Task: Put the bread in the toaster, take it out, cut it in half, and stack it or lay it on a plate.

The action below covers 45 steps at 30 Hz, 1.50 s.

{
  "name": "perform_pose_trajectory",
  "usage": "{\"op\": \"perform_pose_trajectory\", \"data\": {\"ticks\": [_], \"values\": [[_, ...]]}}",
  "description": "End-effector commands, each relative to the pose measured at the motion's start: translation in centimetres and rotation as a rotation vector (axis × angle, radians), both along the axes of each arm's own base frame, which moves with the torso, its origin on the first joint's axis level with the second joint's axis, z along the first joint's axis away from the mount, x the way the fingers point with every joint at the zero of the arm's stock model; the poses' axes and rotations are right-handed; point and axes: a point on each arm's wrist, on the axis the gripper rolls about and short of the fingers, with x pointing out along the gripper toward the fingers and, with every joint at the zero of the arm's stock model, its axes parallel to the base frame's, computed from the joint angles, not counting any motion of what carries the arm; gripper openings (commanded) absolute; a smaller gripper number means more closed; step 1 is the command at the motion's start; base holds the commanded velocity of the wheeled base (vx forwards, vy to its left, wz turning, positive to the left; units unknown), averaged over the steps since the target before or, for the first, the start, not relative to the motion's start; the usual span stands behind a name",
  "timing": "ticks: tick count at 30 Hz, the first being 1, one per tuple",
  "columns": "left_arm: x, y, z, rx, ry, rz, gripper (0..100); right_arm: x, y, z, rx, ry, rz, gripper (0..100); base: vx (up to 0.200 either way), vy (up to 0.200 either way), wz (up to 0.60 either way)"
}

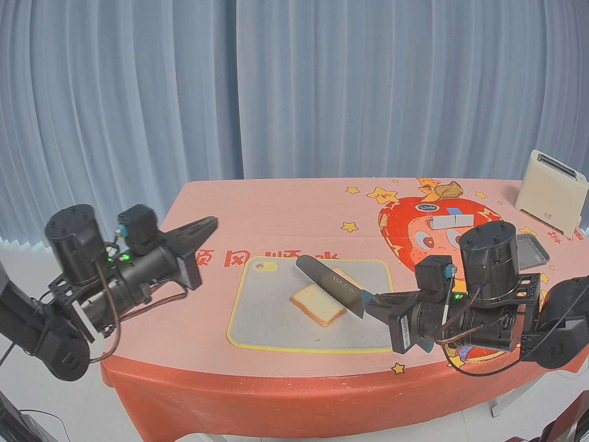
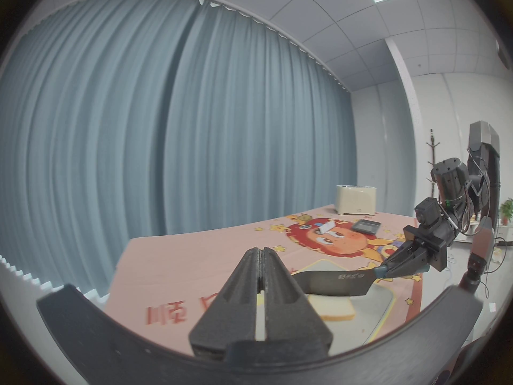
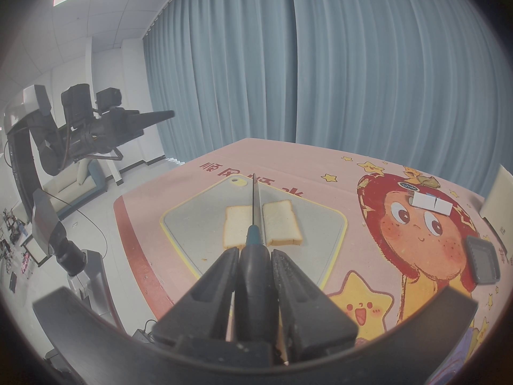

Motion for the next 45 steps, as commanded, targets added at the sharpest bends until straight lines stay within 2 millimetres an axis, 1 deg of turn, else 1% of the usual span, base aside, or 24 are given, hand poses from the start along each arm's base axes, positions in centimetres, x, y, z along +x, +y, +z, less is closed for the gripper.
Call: {"op": "perform_pose_trajectory", "data": {"ticks": [1,3,7,9,10,12,13,14,15,22,25,26,28,29,30,31,33,36,38,39,40,44,45], "values": [[-4.0,5.0,1.6,-0.019,-0.056,0.147,0,0.0,0.0,0.1,0.002,-0.003,0.000,0,0.000,0.000,0.00],[-4.9,5.7,1.7,-0.023,-0.065,0.186,0,-0.1,0.0,0.1,0.002,-0.005,0.002,0,0.000,0.000,0.00],[-7.7,6.6,1.8,-0.029,-0.088,0.207,0,-0.1,0.0,0.2,0.005,-0.006,0.000,0,0.000,0.000,0.00],[-7.8,6.7,1.8,-0.029,-0.088,0.207,0,-0.1,0.0,0.2,0.004,-0.007,0.001,0,0.000,0.000,0.00],[-9.7,7.2,1.2,-0.027,-0.079,0.225,0,0.0,-0.1,0.4,0.009,-0.013,-0.004,0,0.000,0.000,0.00],[-11.0,7.5,0.8,-0.028,-0.080,0.253,0,0.0,-0.2,0.5,0.011,-0.015,-0.007,0,0.000,0.000,0.00],[-11.0,7.5,0.8,-0.028,-0.080,0.253,0,0.0,-0.2,0.5,0.011,-0.015,-0.007,0,0.000,0.000,0.00],[-12.0,7.8,0.7,-0.034,-0.091,0.288,0,-0.1,-0.2,0.5,0.011,-0.015,-0.005,0,0.000,0.000,0.00],[-12.5,7.9,0.7,-0.035,-0.098,0.301,0,-0.1,-0.2,0.6,0.012,-0.016,-0.004,0,0.000,0.000,0.00],[-16.2,8.9,0.8,-0.063,-0.161,0.323,0,0.0,-0.4,0.7,0.016,-0.021,-0.010,0,0.000,0.000,0.00],[-18.4,10.0,0.6,-0.061,-0.171,0.430,0,-0.1,-0.5,1.1,0.025,-0.030,-0.010,0,0.000,0.000,0.00],[-19.6,10.4,0.2,-0.053,-0.166,0.473,0,-0.1,-0.5,1.1,0.026,-0.031,-0.010,0,0.000,0.000,0.00],[-20.6,10.6,-0.2,-0.049,-0.171,0.493,0,-0.2,-0.5,1.1,0.026,-0.031,-0.010,0,0.000,0.000,0.00],[-21.9,10.7,-0.6,-0.042,-0.179,0.500,0,-0.2,-0.5,1.2,0.029,-0.035,-0.009,0,0.000,0.000,0.00],[-22.4,10.7,-0.9,-0.038,-0.182,0.498,0,-0.3,-0.5,1.3,0.030,-0.036,-0.007,0,0.000,0.000,0.00],[-23.7,10.7,-1.7,-0.029,-0.187,0.495,0,-0.3,-0.5,1.4,0.032,-0.038,-0.005,0,0.000,0.000,0.00],[-25.3,10.8,-3.0,-0.016,-0.185,0.494,0,-0.3,-0.5,1.4,0.032,-0.038,-0.007,0,0.000,0.000,0.00],[-27.3,10.9,-5.7,0.005,-0.166,0.494,0,-0.3,-0.5,1.3,0.031,-0.037,-0.005,0,0.000,0.000,0.00],[-27.7,10.8,-7.0,0.025,-0.115,0.505,0,-0.3,-0.5,1.2,0.029,-0.035,-0.005,0,0.000,0.000,0.00],[-27.7,10.8,-7.0,0.025,-0.115,0.505,0,-0.3,-0.5,1.2,0.029,-0.035,-0.005,0,0.000,0.000,0.00],[-27.6,10.8,-8.0,0.044,-0.017,0.549,0,-0.2,-0.5,1.1,0.027,-0.032,-0.009,0,0.000,0.000,0.00],[-27.6,10.9,-7.9,0.036,-0.016,0.575,0,-0.2,-0.5,1.1,0.026,-0.031,-0.007,0,0.000,0.000,0.00],[-27.6,10.9,-7.9,0.036,-0.016,0.575,100,-0.2,-0.5,1.1,0.027,-0.032,-0.007,0,0.000,0.000,0.00]]}}
